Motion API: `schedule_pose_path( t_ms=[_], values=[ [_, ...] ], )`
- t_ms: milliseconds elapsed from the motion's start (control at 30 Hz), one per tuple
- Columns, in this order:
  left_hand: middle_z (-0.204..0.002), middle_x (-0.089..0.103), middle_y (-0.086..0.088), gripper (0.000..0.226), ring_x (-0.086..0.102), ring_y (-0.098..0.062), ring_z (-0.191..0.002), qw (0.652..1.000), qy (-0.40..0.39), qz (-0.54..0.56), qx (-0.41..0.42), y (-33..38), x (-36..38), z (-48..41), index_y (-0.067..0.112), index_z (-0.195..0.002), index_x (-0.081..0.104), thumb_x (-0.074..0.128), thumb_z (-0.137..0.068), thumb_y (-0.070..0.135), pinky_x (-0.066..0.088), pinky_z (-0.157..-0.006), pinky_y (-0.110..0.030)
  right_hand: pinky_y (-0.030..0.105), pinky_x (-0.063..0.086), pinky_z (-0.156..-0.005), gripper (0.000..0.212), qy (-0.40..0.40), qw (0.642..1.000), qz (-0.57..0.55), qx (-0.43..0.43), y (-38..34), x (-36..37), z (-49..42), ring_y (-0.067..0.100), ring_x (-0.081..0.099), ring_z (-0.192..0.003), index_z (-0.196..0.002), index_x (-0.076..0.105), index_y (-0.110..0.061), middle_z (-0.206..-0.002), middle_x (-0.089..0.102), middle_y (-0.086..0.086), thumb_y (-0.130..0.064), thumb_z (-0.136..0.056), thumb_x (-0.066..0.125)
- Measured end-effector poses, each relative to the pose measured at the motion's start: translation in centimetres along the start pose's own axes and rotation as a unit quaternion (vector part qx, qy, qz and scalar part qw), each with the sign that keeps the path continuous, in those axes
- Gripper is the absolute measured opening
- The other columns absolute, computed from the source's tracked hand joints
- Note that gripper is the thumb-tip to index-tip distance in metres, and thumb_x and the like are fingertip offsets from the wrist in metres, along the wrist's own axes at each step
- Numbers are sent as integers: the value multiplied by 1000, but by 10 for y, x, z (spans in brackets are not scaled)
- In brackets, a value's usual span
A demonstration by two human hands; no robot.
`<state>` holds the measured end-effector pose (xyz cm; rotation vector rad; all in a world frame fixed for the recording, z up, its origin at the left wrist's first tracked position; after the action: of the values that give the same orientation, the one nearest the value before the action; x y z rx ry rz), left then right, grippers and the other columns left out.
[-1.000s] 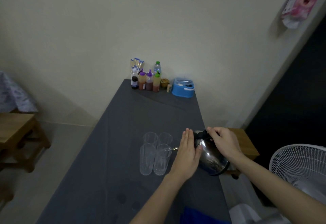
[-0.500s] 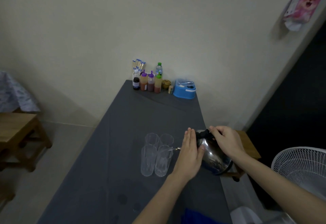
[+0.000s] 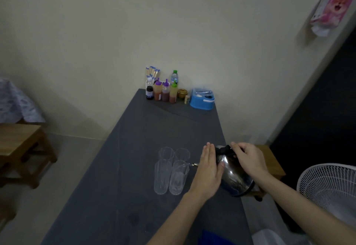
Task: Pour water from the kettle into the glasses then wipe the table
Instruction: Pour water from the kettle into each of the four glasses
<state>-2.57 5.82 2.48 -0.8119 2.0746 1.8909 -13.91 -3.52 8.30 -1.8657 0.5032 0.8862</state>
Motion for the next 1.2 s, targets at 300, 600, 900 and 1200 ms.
schedule_pose_path(
  t_ms=[300,600,900,1200],
  values=[
    [-161,-12,2,94,-17,-3,-143,999,-23,-43,20,-3,2,0,13,-151,-6,1,-77,69,-5,-118,-21,28,35,-50,41,30,994,-83,62,8,7,20,11,58,-53,-59,65,-19,-52,61,-3,-31,-96,53],
    [-161,-9,1,81,-18,-3,-141,993,-29,-100,52,6,-6,-4,10,-152,-2,6,-86,57,-11,-114,-17,27,40,-57,35,72,975,-156,142,10,11,29,12,64,-64,-68,71,-19,-63,69,-3,-32,-96,53],
    [-160,-8,4,70,-15,-3,-144,993,15,-101,59,1,-25,-2,11,-152,1,15,-95,49,-13,-112,-12,34,51,-65,33,61,975,-174,120,-13,16,21,14,67,-67,-71,72,-19,-66,71,-2,-32,-95,54],
    [-161,-9,5,85,-15,-2,-144,997,45,-59,15,-13,-41,9,12,-152,-1,7,-84,61,-11,-111,-9,31,44,-59,38,17,990,-125,68,-36,30,9,15,63,-63,-63,69,-19,-60,67,-2,-34,-95,54]
  ],
)
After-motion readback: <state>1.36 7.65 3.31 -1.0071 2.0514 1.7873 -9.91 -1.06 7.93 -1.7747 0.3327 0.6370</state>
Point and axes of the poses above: each hand's wrist, its own z-axis away from the middle knuckle, its own x-axis out of the palm, y = z × x, the point moved 1 cm from there along -z, towards the middle knuckle
